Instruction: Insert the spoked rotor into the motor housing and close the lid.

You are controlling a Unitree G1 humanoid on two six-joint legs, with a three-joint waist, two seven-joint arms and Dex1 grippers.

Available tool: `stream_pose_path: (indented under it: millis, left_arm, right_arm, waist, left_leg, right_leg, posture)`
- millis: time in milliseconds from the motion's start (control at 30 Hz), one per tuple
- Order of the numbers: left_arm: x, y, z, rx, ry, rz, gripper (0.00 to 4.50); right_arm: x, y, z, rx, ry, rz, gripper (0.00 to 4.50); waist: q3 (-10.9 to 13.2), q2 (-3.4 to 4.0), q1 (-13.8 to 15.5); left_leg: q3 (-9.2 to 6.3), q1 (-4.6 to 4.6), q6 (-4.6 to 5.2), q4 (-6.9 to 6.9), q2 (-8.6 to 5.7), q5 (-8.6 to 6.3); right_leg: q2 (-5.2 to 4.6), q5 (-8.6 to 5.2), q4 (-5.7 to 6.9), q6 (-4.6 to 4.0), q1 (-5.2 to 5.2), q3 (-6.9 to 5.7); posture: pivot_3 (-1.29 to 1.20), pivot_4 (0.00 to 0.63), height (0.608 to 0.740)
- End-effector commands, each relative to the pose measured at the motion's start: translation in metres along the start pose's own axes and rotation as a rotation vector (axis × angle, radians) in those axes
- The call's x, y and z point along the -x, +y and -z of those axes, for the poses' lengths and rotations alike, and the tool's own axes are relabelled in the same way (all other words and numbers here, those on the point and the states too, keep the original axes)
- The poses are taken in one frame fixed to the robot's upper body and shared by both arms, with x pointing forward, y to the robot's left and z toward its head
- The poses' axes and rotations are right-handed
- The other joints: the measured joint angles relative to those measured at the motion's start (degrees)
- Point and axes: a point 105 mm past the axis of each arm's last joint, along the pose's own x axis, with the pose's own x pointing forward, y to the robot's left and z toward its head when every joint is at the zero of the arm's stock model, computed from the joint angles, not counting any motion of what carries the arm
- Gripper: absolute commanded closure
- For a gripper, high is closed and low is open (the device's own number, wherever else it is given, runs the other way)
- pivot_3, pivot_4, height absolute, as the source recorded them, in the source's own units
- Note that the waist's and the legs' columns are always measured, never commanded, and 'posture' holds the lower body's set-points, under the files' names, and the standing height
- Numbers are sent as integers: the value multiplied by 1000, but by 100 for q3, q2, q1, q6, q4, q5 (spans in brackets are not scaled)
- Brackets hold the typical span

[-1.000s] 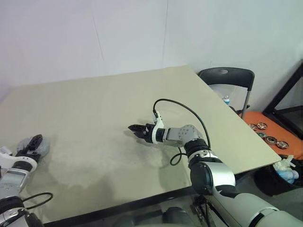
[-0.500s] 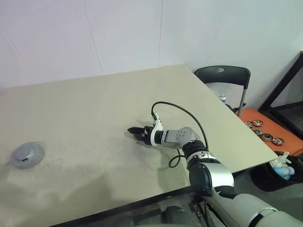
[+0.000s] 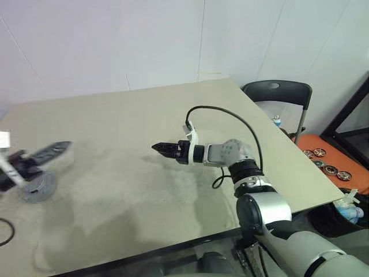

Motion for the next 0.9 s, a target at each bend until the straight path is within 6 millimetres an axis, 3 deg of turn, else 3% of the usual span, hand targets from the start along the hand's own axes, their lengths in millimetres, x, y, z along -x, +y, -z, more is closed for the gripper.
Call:
stream_pose_path:
  millis: [33, 233, 400, 533, 900]
  left_arm:
    - [-16, -19, 2, -104, 96, 76, 210]
    - [-32, -63, 6, -347, 268, 295, 210]
    - [-35, -72, 6, -611, 355, 348, 210]
    - [-38, -79, -3, -669, 322, 371, 210]
    - [-41, -83, -6, -739, 282, 373, 210]
  right_arm:
    - [2, 29, 1, 198, 103, -94, 1573]
    - [27, 43, 12, 793, 297, -162, 1573]
    - [31, 42, 7, 1090, 329, -163, 1573]
    - [29, 46, 3, 1094, 309, -193, 1573]
    - [26, 43, 0, 1144, 323, -194, 1573]
  waist:
    - [2, 2, -68]
    - [1, 0, -35]
    - [3, 3, -34]
    - [2, -1, 11]
    - [2, -3, 181]
  left_leg:
    - [0, -3, -1, 2, 1, -1]
    - [1, -32, -3, 21, -1, -2]
    - [6, -30, -5, 21, 2, 0]
    - [2, -31, -5, 22, 4, 1]
    - [4, -35, -13, 28, 2, 6]
  right_leg:
    - [1, 0, 2, 0, -4, 0]
    - [-1, 0, -17, 1, -11, -4]
    - [0, 0, -16, 1, -12, -5]
    - [2, 0, -14, 0, -12, -8]
    - [1, 0, -16, 0, -12, -7]
  posture:
    - [0, 0, 740]
    - [0, 0, 740]
    - [0, 0, 740]
    - [0, 0, 740]
    - [0, 0, 740]
